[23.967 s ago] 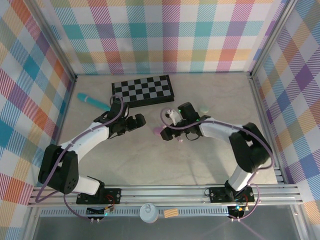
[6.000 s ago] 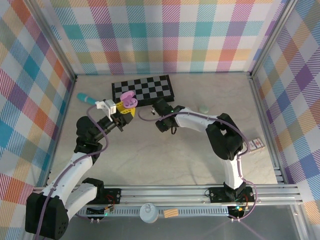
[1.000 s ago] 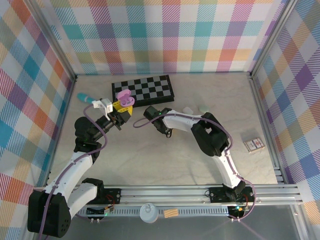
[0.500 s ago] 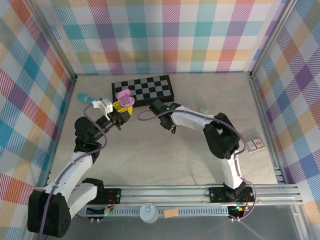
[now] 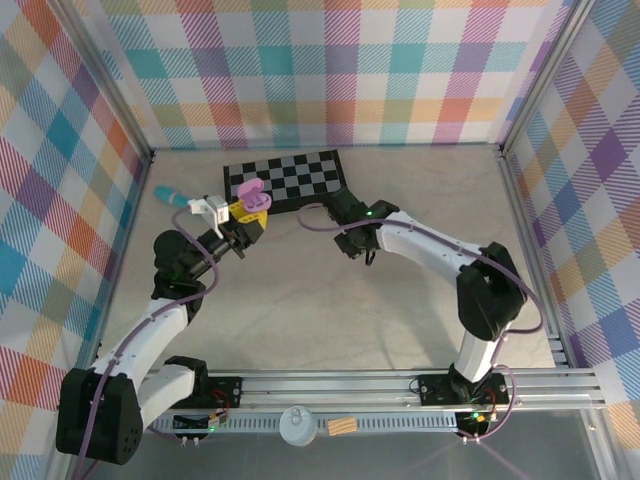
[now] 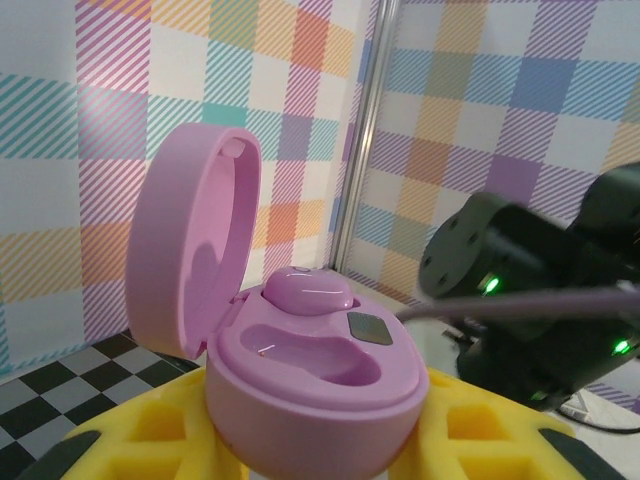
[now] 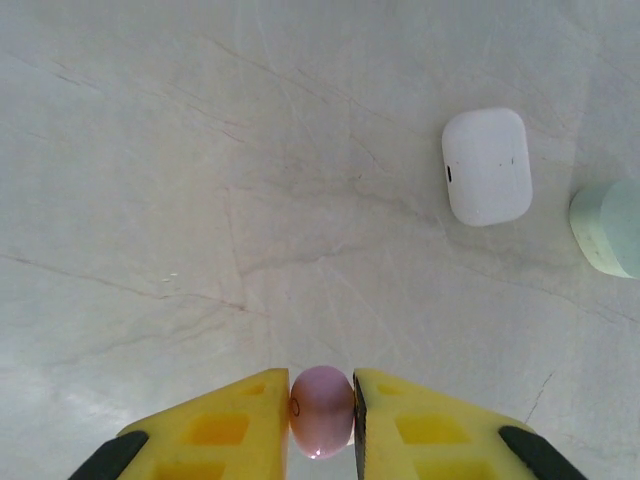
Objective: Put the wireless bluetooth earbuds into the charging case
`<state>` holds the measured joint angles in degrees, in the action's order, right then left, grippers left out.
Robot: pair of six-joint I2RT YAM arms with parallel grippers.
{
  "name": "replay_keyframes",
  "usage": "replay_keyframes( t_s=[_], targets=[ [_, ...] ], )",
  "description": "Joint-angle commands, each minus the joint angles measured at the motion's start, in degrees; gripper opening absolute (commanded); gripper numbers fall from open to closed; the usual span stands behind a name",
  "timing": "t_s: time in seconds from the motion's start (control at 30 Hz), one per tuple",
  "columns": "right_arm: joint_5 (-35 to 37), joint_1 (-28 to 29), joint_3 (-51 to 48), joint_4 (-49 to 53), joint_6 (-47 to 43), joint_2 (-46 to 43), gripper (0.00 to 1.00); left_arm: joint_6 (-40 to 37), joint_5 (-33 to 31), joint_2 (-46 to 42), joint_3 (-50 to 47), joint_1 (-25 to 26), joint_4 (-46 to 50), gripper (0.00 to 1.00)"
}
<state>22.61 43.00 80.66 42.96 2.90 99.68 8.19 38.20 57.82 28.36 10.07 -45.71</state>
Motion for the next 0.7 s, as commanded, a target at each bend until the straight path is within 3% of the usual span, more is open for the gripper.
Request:
replay_keyframes(
  t_s=[0.0, 0.67],
  targets=[
    [-6.11, -0.53, 0.84, 2.29, 2.96, -4.17, 0.23, -1.56, -0.70, 1.55, -0.08, 1.92, -4.06, 0.22],
    [-27.76, -4.29, 7.36, 3.35, 9.19, -15.72, 0.23, -8.13, -6.55, 15.30, 3.87, 14.81, -11.06, 0.22]
  ],
)
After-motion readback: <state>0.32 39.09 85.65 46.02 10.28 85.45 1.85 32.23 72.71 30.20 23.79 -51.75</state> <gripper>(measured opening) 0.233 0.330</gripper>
